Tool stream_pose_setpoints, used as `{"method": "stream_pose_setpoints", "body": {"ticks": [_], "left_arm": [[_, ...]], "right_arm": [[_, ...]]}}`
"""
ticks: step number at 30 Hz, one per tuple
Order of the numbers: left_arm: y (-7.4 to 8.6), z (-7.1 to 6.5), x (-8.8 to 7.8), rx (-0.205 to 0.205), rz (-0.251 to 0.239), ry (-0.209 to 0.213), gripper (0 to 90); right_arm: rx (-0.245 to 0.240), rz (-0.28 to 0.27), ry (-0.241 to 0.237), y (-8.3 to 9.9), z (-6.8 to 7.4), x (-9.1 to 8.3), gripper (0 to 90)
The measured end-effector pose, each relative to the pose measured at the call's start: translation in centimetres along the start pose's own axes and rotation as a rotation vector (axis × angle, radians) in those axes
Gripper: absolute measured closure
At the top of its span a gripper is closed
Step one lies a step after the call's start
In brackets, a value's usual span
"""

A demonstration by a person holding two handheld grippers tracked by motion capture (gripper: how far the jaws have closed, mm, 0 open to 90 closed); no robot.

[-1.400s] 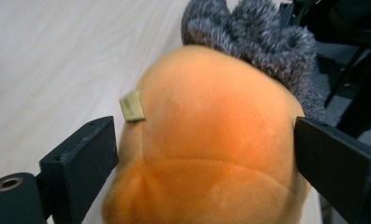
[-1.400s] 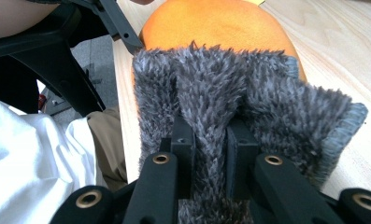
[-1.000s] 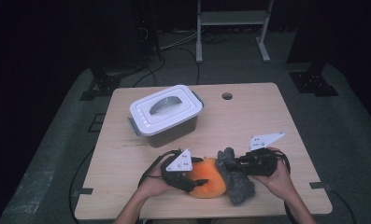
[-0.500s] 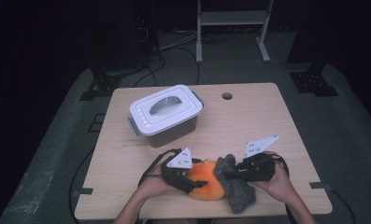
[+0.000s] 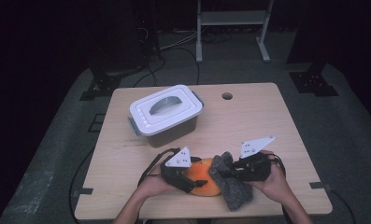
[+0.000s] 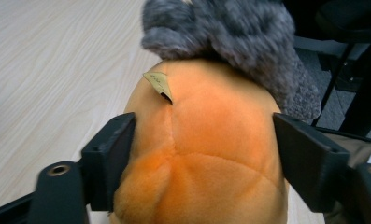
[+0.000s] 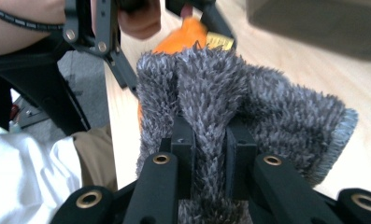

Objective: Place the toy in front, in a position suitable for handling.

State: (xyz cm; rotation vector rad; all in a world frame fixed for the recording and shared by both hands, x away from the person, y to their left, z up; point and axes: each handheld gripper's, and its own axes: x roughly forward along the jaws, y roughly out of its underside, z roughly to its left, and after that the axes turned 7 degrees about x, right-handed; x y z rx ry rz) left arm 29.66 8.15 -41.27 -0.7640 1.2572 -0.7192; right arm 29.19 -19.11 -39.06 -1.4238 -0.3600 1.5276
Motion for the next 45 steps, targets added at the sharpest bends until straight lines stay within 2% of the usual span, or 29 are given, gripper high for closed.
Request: {"method": "stream_pose_setpoints", "body": {"ticks": [4, 7, 12, 15, 20, 22, 24, 27, 29, 32, 35, 36, 38, 45], "left_arm": [[-0.1, -0.4, 0.1, 0.061, 0.005, 0.011, 26.0], [0.2, -0.3, -0.1, 0.061, 0.002, 0.02, 27.7], [0.6, -0.2, -0.5, 0.067, 0.01, 0.035, 28.2], [0.7, 0.0, -0.5, 0.043, 0.004, 0.042, 26.9], [0.2, 0.2, -0.5, -0.008, 0.006, 0.051, 15.2], [0.2, 0.2, -0.5, -0.025, 0.004, 0.053, 15.2], [0.3, 0.2, -0.4, -0.02, 0.009, 0.053, 17.0], [0.2, 0.0, -0.5, 0.025, 0.013, 0.019, 30.7], [0.0, -0.2, -0.7, 0.065, 0.007, -0.009, 36.7], [-0.1, -0.1, -0.9, 0.099, -0.016, -0.033, 39.9], [0.1, -0.3, -0.6, 0.116, -0.022, -0.01, 38.2], [0.1, -0.3, -0.5, 0.111, -0.022, -0.003, 36.5], [0.1, -0.1, -0.5, 0.076, -0.001, 0.011, 30.4], [1.1, 0.2, -1.0, 0.061, 0.004, 0.037, 31.5]], "right_arm": [[-0.017, -0.03, 0.012, -0.5, 0.4, -0.2, 76.4], [-0.017, -0.02, 0.01, -0.3, 0.2, 0.1, 76.3], [0.024, -0.002, -0.004, 0.8, -0.8, 0.1, 76.2], [0.049, 0.011, -0.014, 1.6, -1.5, 0.0, 76.0], [0.05, 0.02, -0.022, 1.8, -1.5, 0.3, 75.9], [0.054, 0.022, -0.027, 1.8, -1.5, 0.3, 75.9], [0.053, 0.023, -0.031, 1.8, -1.4, 0.4, 75.9], [0.052, 0.024, -0.026, 1.7, -1.2, 0.3, 76.0], [0.048, 0.015, -0.024, 1.6, -1.2, 0.2, 76.3], [0.042, -0.007, -0.006, 1.2, -1.1, -0.4, 76.4], [0.045, -0.057, -0.018, 0.7, -1.1, -0.8, 76.5], [0.044, -0.062, -0.017, 0.6, -1.0, -0.7, 76.4], [0.033, -0.044, -0.015, 0.5, -0.9, -0.2, 76.2], [0.059, -0.017, -0.037, 1.3, -1.4, 0.4, 76.1]]}}
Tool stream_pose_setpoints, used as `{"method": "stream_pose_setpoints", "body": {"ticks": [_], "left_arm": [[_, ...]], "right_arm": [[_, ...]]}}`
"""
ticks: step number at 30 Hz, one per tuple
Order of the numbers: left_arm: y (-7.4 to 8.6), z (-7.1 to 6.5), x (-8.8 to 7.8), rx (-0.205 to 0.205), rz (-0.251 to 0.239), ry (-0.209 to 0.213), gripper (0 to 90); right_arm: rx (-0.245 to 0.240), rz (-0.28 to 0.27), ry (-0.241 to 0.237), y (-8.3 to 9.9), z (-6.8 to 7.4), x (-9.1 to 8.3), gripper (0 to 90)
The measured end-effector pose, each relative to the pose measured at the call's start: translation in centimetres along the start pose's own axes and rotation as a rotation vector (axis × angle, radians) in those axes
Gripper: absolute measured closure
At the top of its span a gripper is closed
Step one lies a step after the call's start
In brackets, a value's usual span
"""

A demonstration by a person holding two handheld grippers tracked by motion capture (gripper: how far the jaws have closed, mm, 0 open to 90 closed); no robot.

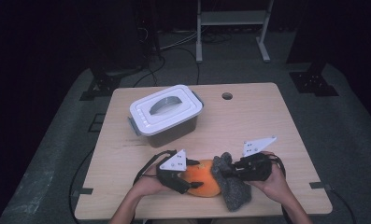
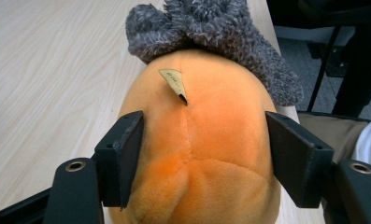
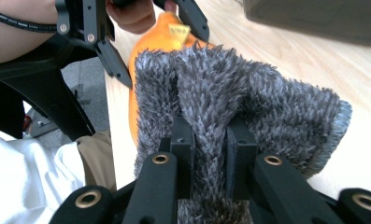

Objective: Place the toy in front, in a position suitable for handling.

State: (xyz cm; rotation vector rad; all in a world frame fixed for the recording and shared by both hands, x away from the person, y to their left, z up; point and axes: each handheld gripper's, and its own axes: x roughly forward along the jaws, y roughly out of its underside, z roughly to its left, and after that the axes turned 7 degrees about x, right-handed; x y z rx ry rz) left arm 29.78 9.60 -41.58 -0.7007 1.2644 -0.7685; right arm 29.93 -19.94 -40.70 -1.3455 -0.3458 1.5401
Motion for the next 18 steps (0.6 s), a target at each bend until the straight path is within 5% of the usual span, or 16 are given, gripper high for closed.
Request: {"method": "stream_pose_setpoints", "body": {"ticks": [9, 15, 18], "left_arm": [[0.8, 0.1, -0.4, -0.021, -0.015, 0.018, 31.4], [1.0, 0.1, -0.6, -0.008, -0.018, 0.033, 31.4], [1.3, 0.2, -0.7, -0.017, -0.026, 0.04, 31.4]], "right_arm": [[0.059, 0.023, -0.01, 1.2, -1.5, 0.0, 76.0], [0.06, -0.036, 0.007, 0.5, -1.4, -0.7, 76.0], [0.06, -0.01, 0.011, 0.7, -1.5, -0.2, 76.1]]}}
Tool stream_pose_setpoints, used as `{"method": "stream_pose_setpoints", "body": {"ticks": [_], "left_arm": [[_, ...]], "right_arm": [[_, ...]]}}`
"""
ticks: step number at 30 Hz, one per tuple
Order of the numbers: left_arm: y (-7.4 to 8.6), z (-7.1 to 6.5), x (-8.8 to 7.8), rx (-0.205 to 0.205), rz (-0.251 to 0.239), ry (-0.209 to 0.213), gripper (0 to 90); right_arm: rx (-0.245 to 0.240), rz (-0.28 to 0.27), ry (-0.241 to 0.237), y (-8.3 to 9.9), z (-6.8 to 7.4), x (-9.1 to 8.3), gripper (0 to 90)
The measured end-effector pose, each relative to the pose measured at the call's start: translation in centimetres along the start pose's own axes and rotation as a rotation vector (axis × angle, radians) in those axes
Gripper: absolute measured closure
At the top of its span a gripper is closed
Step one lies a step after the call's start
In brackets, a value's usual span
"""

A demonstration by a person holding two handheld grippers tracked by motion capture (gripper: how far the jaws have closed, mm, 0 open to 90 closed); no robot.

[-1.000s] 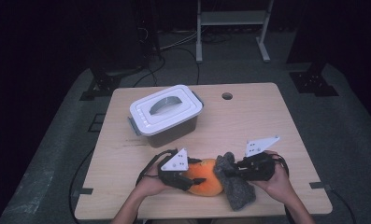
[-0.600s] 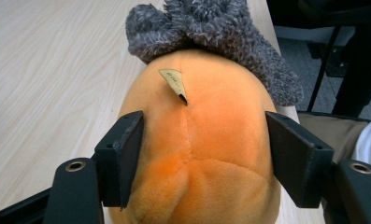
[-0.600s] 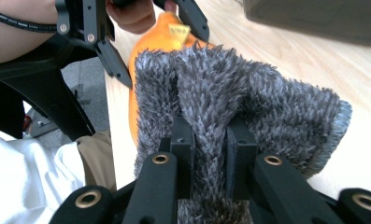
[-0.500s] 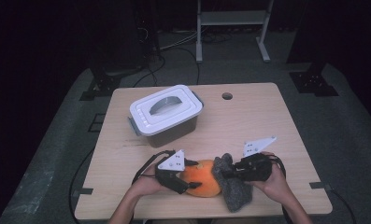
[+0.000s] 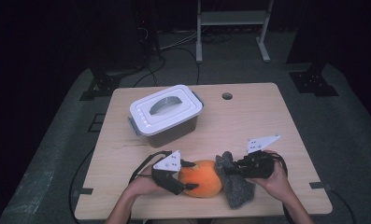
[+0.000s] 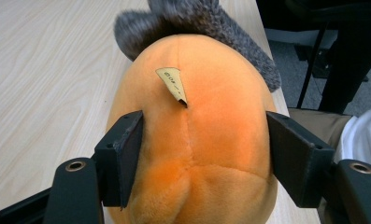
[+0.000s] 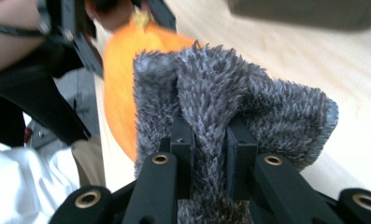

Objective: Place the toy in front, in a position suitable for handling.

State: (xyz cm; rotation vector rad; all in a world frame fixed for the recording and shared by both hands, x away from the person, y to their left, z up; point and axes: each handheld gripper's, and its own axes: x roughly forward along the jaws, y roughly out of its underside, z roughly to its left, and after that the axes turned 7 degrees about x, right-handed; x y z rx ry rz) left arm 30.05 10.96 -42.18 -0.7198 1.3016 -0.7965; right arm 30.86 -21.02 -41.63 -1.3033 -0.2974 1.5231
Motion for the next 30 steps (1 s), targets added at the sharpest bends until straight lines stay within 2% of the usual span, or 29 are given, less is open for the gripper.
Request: {"method": "stream_pose_setpoints", "body": {"ticks": [3, 8, 12, 14, 19, 23, 26, 30], "left_arm": [[0.3, 0.1, -0.1, -0.007, -0.003, 0.005, 31.3], [0.4, 0.2, -0.3, -0.012, -0.004, 0.007, 31.1], [0.6, 0.3, -0.5, -0.023, -0.012, 0.01, 31.0], [0.6, 0.3, -0.5, -0.024, -0.012, 0.011, 31.1], [0.8, 0.4, -0.6, -0.026, -0.012, 0.016, 31.0], [0.9, 0.5, -0.7, -0.038, -0.018, 0.016, 30.9], [1.0, 0.5, -0.8, -0.037, -0.017, 0.018, 30.8], [1.0, 0.5, -0.7, -0.04, -0.021, 0.02, 30.7]], "right_arm": [[0.02, 0.034, -0.013, 0.5, -0.5, 0.5, 76.0], [0.038, 0.062, 0.012, 1.0, -1.0, 0.4, 75.9], [0.033, 0.015, 0.009, 0.6, -0.7, -0.3, 75.9], [0.028, 0.01, 0.005, 0.4, -0.6, -0.2, 75.9], [0.051, 0.065, -0.009, 1.0, -1.1, 0.8, 75.9], [0.063, 0.089, 0.013, 1.3, -1.5, 0.7, 75.8], [0.06, 0.076, 0.02, 1.2, -1.5, 0.3, 75.8], [0.053, 0.015, -0.004, 0.6, -1.0, -0.3, 75.8]]}}
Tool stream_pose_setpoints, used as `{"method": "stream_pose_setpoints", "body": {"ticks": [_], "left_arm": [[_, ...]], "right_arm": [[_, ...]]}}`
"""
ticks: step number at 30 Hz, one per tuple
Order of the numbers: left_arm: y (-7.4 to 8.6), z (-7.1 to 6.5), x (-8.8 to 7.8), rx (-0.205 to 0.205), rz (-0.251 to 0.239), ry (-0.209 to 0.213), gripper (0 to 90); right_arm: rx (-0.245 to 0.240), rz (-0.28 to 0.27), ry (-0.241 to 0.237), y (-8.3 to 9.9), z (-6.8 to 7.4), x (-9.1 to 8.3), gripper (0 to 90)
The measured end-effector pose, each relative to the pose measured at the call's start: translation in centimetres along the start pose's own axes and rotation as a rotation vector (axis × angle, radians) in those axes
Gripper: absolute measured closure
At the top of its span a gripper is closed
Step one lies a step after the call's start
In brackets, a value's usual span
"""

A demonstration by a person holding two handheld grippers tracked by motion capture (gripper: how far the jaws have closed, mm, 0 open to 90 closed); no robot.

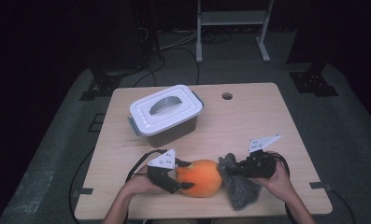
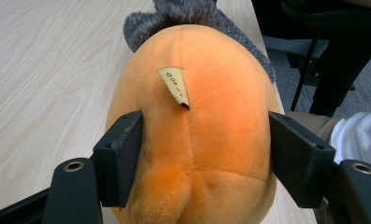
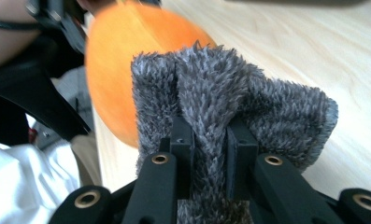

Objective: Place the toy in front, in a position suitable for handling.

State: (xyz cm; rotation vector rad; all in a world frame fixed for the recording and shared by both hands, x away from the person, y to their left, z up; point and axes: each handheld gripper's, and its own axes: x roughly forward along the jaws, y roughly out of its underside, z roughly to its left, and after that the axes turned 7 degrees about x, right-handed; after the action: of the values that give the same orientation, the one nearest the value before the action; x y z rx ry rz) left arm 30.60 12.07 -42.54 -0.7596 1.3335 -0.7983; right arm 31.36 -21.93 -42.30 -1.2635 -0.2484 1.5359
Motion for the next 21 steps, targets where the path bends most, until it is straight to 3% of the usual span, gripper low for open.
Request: {"method": "stream_pose_setpoints", "body": {"ticks": [2, 7, 11, 14, 18, 21], "left_arm": [[0.0, 0.0, 0.0, 0.0, 0.001, 0.0, 30.7], [0.1, 0.1, -0.1, 0.003, 0.006, 0.001, 30.6], [0.2, 0.1, -0.3, -0.007, 0.001, -0.001, 30.4], [0.0, 0.1, -0.1, -0.004, 0.002, -0.002, 30.3], [-0.5, -0.3, 0.5, 0.019, 0.006, 0.004, 29.6], [-0.7, -0.5, 0.7, 0.033, 0.01, 0.003, 29.2]], "right_arm": [[-0.004, 0.001, -0.01, -0.1, 0.2, 0.2, 75.8], [-0.003, 0.074, 0.0, 0.4, 0.0, 1.4, 75.8], [-0.008, 0.09, 0.021, 0.6, -0.3, 1.1, 75.8], [-0.011, 0.045, 0.017, 0.2, 0.0, 0.4, 75.9], [-0.027, -0.036, -0.024, -0.8, 0.8, -0.4, 75.8], [-0.041, -0.028, -0.04, -1.0, 1.2, 0.0, 75.8]]}}
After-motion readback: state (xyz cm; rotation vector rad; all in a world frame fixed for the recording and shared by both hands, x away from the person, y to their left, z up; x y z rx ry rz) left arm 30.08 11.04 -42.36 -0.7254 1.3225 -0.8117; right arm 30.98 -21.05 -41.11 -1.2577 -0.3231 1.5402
